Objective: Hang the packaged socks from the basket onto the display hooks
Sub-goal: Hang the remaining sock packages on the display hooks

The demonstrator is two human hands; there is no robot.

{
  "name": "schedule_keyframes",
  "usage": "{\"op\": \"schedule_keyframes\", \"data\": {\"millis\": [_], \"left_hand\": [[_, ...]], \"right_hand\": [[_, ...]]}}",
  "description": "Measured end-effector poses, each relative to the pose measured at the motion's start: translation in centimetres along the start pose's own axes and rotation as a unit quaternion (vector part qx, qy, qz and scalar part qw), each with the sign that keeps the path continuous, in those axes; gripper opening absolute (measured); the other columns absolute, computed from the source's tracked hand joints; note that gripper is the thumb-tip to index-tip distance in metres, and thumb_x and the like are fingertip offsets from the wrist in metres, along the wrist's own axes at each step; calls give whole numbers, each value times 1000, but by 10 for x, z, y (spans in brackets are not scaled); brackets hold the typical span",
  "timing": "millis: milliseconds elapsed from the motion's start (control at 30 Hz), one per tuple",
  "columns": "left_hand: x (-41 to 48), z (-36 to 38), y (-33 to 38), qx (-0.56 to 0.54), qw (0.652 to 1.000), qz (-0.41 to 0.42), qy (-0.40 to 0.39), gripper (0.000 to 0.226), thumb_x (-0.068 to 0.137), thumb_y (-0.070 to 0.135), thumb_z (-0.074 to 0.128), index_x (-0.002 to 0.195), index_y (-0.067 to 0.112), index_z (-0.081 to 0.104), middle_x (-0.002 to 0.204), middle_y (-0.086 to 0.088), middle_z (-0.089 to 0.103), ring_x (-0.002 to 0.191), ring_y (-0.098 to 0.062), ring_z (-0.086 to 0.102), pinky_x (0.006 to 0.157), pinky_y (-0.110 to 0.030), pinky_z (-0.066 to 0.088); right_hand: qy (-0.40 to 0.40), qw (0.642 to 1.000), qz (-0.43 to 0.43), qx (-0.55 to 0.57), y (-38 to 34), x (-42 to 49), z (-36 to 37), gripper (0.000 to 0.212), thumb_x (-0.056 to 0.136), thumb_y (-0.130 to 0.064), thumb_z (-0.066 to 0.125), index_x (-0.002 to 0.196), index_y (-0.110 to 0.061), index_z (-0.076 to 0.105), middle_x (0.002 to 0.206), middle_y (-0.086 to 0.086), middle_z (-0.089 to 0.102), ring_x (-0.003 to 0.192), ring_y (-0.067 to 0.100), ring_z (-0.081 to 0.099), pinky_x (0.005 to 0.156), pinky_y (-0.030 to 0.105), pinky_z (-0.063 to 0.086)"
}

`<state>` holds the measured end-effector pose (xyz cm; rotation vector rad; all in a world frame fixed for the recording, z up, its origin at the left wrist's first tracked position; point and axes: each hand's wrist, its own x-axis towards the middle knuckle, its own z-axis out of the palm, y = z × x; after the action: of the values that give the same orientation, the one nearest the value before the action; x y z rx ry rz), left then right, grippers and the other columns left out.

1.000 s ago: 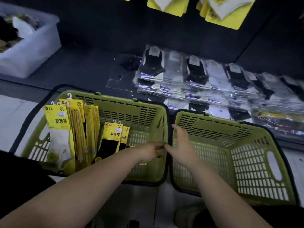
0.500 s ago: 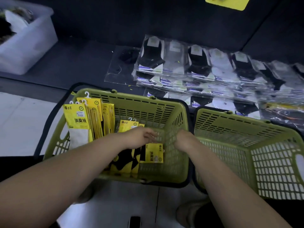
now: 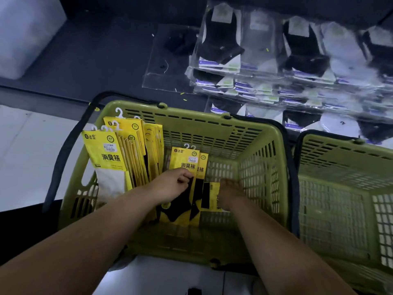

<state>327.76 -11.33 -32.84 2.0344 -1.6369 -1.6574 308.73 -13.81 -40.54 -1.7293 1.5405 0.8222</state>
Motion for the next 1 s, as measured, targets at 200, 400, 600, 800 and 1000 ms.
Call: {"op": "schedule_keyframes", "data": {"millis": [200, 400, 600, 800, 1000], "left_hand": [[16, 15, -11, 8, 998, -52, 30, 58, 95, 21, 55, 144, 10, 26, 146, -10, 36, 131, -25, 40, 98, -26, 36], [54, 19, -13, -94, 982, -134, 98, 72, 95, 26, 55, 148, 2, 12, 151, -16, 27, 137, -30, 32, 111, -37, 32], [76, 29, -22, -233, 946, -192, 116, 70, 99, 36, 44, 150, 7, 7, 153, -16, 29, 139, -33, 31, 110, -40, 28], [81, 24, -30, -281, 936, -179, 111, 56, 93, 32, 58, 139, 10, 36, 134, -12, 52, 117, -31, 53, 88, -35, 42], [67, 17, -26, -321, 933, -130, 95, 47, 87, 30, 67, 126, 14, 46, 118, -6, 61, 105, -25, 59, 86, -36, 45]], "right_hand": [[-24, 998, 5, -63, -1, 10, -12, 62, 87, -20, 67, 141, -7, 40, 149, 14, 32, 136, 33, 29, 114, 38, 27], [-25, 994, -34, 102, 4, -6, -52, 47, 84, -18, 71, 128, -12, 55, 130, 8, 56, 115, 24, 56, 86, 28, 46], [49, 883, -17, 467, 19, -17, -59, 49, 75, 4, 71, 117, -19, 60, 120, 6, 59, 102, 22, 60, 75, 31, 52], [110, 771, 14, 627, 18, -16, -51, 13, 85, -12, 70, 87, -23, 64, 81, 0, 71, 64, 11, 67, 58, 26, 55], [138, 852, -17, 505, 20, -21, -66, 41, 99, -27, 47, 136, -9, 49, 123, 4, 61, 114, 22, 57, 101, 33, 42]]}}
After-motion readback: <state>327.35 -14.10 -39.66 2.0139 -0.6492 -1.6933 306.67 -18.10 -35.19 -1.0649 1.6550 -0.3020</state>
